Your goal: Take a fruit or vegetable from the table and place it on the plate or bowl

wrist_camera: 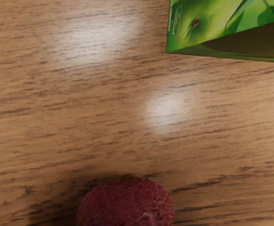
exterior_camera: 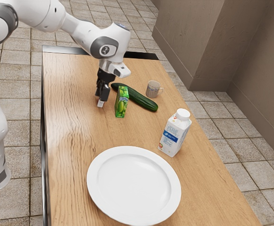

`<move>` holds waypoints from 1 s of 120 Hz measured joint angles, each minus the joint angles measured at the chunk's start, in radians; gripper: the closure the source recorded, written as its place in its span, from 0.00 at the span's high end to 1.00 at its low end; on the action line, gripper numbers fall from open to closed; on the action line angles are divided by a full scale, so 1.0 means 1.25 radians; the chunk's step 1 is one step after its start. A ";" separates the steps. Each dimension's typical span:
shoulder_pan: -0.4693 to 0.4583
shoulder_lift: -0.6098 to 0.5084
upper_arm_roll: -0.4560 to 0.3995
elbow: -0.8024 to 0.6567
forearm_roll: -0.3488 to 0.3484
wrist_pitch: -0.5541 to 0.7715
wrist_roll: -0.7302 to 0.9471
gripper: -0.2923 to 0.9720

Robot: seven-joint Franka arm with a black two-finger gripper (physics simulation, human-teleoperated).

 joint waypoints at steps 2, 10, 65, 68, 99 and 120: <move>0.000 0.001 0.000 0.000 0.000 0.000 0.000 0.77; 0.000 0.003 0.000 0.000 -0.001 0.002 0.001 0.77; 0.002 0.011 -0.008 0.004 -0.001 0.016 -0.001 0.44; 0.001 0.011 -0.010 0.005 0.000 0.017 -0.002 0.41; 0.024 -0.043 -0.019 0.007 0.010 -0.004 -0.027 0.36; 0.021 -0.085 -0.088 0.088 0.016 -0.125 -0.072 0.36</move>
